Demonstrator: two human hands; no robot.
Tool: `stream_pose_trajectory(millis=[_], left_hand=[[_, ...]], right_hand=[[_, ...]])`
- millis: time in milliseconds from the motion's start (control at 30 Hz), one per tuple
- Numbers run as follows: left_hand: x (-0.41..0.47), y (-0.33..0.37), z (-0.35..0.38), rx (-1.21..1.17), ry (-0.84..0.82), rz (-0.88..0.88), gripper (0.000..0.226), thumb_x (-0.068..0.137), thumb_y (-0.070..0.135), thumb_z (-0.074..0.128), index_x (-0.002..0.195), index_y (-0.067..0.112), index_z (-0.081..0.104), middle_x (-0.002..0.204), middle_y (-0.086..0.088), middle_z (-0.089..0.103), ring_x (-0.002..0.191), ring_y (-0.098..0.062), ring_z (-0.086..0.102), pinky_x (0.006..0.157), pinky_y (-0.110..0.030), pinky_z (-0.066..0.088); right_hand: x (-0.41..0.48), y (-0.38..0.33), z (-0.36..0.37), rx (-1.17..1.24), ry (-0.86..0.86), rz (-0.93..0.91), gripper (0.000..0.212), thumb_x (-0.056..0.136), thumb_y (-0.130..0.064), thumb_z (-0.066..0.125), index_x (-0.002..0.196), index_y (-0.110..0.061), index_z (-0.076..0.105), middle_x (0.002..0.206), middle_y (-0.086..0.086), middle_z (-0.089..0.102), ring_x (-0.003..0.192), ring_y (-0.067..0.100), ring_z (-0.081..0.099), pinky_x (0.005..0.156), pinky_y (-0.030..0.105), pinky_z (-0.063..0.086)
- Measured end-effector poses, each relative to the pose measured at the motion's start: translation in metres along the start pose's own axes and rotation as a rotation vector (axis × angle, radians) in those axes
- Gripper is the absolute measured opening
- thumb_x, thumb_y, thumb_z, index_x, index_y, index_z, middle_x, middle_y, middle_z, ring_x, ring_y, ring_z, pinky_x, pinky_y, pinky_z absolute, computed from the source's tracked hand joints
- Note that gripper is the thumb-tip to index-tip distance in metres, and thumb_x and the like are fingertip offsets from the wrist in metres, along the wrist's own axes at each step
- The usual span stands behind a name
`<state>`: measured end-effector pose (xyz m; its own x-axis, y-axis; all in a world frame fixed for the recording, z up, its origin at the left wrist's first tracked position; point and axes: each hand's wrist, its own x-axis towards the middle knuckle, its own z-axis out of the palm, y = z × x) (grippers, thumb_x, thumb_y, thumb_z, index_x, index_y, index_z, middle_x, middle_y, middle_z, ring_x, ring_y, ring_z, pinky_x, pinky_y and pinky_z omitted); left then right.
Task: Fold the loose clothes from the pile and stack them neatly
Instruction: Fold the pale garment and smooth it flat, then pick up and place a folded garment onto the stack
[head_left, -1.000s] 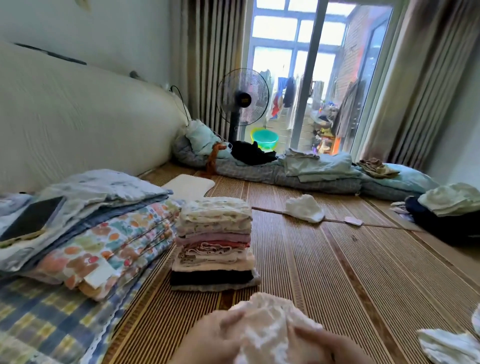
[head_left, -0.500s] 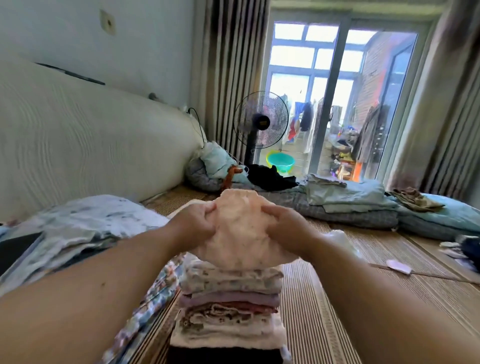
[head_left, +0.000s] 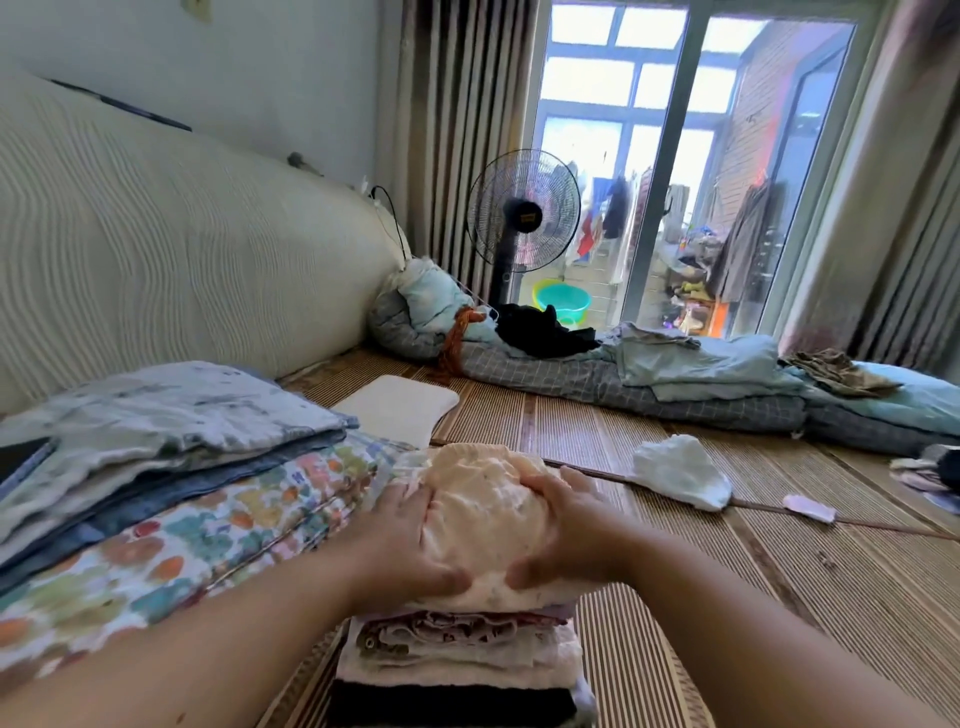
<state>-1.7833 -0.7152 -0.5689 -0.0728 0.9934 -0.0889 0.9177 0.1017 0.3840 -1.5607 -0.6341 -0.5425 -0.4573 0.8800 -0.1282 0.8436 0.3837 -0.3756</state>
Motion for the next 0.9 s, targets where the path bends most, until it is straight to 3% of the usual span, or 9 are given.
stream_pose_trajectory(millis=[133,500,667,800,900], left_hand=[[0.0,0.006,-0.008,0.034,0.074,-0.056,0.124,0.055,0.085,0.052,0.152,0.035,-0.006,0.16,-0.003,-0.007,0.146,-0.034,-0.001,0.116,-0.049,0.012],[0.015,0.014,-0.031,0.076,0.167,-0.087,0.121,0.044,0.092,0.037,0.149,0.045,0.002,0.161,0.003,-0.008,0.146,-0.032,0.001,0.111,-0.055,0.017],[0.004,0.025,-0.038,0.096,0.198,-0.074,0.113,0.051,0.091,0.035,0.15,0.043,0.006,0.161,0.004,-0.006,0.146,-0.028,-0.003,0.111,-0.059,0.009],[-0.027,0.06,-0.032,0.187,0.305,0.124,0.096,0.065,0.084,0.029,0.149,0.042,0.006,0.16,0.006,-0.004,0.145,-0.021,-0.013,0.112,-0.057,-0.004],[-0.063,0.115,-0.017,0.215,0.328,0.307,0.081,0.076,0.073,0.035,0.147,0.045,0.006,0.159,0.01,0.001,0.145,-0.015,-0.011,0.114,-0.054,-0.002]], right_hand=[[-0.007,-0.008,-0.006,0.052,0.06,0.015,0.125,0.04,-0.068,0.082,0.143,-0.055,0.01,0.157,-0.013,-0.009,0.145,0.032,0.005,0.116,0.056,0.019],[-0.008,-0.02,-0.027,0.018,0.105,0.024,0.113,0.049,-0.084,0.064,0.146,-0.049,0.018,0.161,-0.003,-0.004,0.147,0.029,0.001,0.116,0.053,0.02],[-0.021,-0.025,-0.032,0.024,0.13,-0.002,0.108,0.055,-0.082,0.064,0.146,-0.05,0.017,0.161,-0.004,-0.004,0.147,0.03,0.002,0.116,0.053,0.022],[-0.058,-0.028,-0.038,0.034,0.214,-0.054,0.098,0.066,-0.073,0.066,0.147,-0.048,0.018,0.161,-0.006,0.001,0.146,0.026,0.008,0.116,0.051,0.022],[-0.115,-0.013,-0.043,0.054,0.301,-0.074,0.09,0.073,-0.063,0.067,0.146,-0.049,0.016,0.16,-0.009,0.003,0.147,0.021,0.005,0.117,0.05,0.018]])
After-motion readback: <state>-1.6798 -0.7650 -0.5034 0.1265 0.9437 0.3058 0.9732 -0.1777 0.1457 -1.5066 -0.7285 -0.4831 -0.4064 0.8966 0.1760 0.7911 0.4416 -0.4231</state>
